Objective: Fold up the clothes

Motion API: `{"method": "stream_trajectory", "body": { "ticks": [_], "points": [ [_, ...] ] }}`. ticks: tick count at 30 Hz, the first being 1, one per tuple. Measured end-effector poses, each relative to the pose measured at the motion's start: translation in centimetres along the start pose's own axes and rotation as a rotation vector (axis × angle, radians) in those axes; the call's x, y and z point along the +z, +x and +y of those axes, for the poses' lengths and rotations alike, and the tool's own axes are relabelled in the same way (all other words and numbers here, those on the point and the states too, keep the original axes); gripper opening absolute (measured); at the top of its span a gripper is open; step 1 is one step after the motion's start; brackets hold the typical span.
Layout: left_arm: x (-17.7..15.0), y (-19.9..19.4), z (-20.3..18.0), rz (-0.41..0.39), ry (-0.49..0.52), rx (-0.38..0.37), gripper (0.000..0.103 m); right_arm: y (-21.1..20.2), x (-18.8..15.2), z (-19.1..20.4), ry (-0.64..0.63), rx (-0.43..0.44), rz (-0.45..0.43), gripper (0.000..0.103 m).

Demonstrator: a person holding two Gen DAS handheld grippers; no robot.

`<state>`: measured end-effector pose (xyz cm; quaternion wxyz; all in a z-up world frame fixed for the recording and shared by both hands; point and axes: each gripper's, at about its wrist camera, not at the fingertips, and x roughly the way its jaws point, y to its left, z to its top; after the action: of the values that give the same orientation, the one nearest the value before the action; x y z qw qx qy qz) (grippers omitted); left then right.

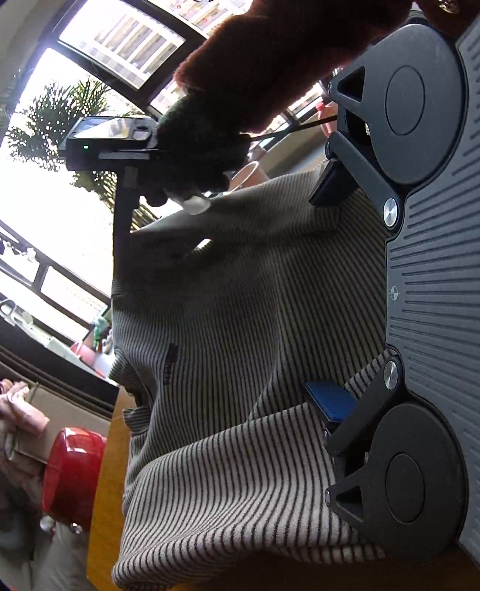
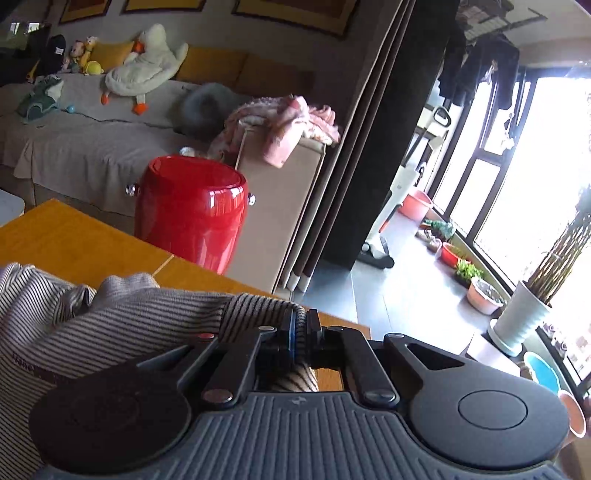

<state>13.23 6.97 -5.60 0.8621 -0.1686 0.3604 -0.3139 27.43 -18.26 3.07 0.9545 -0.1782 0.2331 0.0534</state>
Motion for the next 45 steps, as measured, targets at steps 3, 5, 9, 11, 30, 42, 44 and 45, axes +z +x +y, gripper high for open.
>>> {"method": "stream_trajectory", "body": {
  "ticks": [3,5,9,11,30,42,44,45],
  "points": [
    [-0.1,0.0,0.1,0.0,0.006,-0.003,0.102,0.6,0.9,-0.2,-0.038,-0.043,-0.006,0.001],
    [-0.3,-0.1,-0.1,0.003,0.017,-0.004,0.102,1.5,0.8,-0.3,-0.079,-0.09,0.015,0.0],
    [-0.6,-0.4,-0.5,0.014,0.042,-0.004,0.102,2.7,-0.9,-2.3,0.002,-0.059,0.1,0.0],
    [-0.7,-0.7,-0.7,0.025,0.059,-0.006,0.102,1.7,-1.2,-2.9,0.086,0.018,0.104,0.0],
    [-0.3,-1.0,0.4,0.019,0.064,-0.054,0.103,6.8,3.2,12.8,0.197,0.576,0.3,0.004],
    [0.1,-1.5,1.2,0.001,0.012,-0.092,0.103,6.3,7.9,9.0,0.152,0.348,0.082,0.005],
    [0.1,-1.4,1.2,0.0,0.011,-0.093,0.103,5.4,6.2,7.5,0.168,0.37,0.108,0.006],
    [0.1,-1.4,1.1,0.0,0.009,-0.094,0.103,4.7,4.9,6.7,0.165,0.384,0.127,0.008]
  ]
}}
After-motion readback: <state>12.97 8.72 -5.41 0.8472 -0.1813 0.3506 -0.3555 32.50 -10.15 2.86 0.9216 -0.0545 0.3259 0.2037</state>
